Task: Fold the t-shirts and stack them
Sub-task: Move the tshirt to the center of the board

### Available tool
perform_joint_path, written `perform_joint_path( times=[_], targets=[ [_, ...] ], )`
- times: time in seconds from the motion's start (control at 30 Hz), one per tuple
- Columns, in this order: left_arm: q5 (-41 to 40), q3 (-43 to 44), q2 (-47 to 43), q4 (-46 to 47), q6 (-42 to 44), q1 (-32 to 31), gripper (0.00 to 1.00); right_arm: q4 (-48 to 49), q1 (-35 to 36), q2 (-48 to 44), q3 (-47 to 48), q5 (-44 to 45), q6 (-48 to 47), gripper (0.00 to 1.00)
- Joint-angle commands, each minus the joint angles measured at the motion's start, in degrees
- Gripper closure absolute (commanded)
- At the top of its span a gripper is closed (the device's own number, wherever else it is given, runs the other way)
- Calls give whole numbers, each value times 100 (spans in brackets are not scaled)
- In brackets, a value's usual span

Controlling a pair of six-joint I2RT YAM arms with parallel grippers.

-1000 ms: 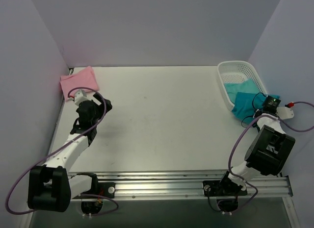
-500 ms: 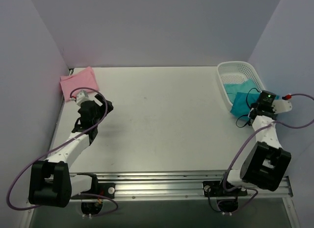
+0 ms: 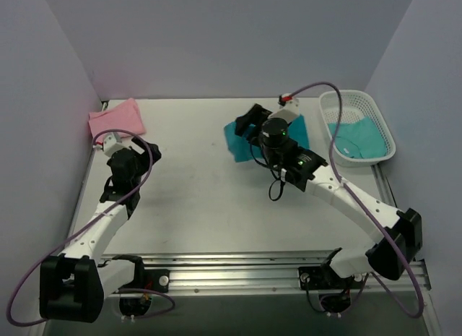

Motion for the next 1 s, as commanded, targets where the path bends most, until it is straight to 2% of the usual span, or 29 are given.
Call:
perform_joint_path(
  times=[0.0, 0.1, 0.27, 0.47, 0.6, 0.67, 0.77, 0.97],
  targets=[
    [-239, -59, -306, -136, 43, 76, 5, -575, 174, 559, 790, 786, -433, 0],
    [-283, -138, -507, -128, 16, 103, 5, -534, 192, 614, 660, 787, -477, 0],
    [-161, -148, -640, -119, 7, 103, 5, -610, 200, 60, 106, 1137, -460, 0],
    [902, -130, -325, 372, -318, -116, 5, -805, 201, -380, -413, 1701, -416, 0],
    [728, 623, 703, 373, 121, -854, 5, -578, 174, -74, -764, 1403, -363, 0],
    [1033, 862, 1359, 626, 332, -995, 5, -323, 148, 190, -809, 957, -346, 0],
    [1700, 1205, 2160, 1101, 403, -943, 6, -200, 130, 744, -704, 691, -293, 0],
    [2177, 1969, 3400, 1358, 754, -873, 6, 179, 130, 1061, -844, 339, -275, 0]
  ],
)
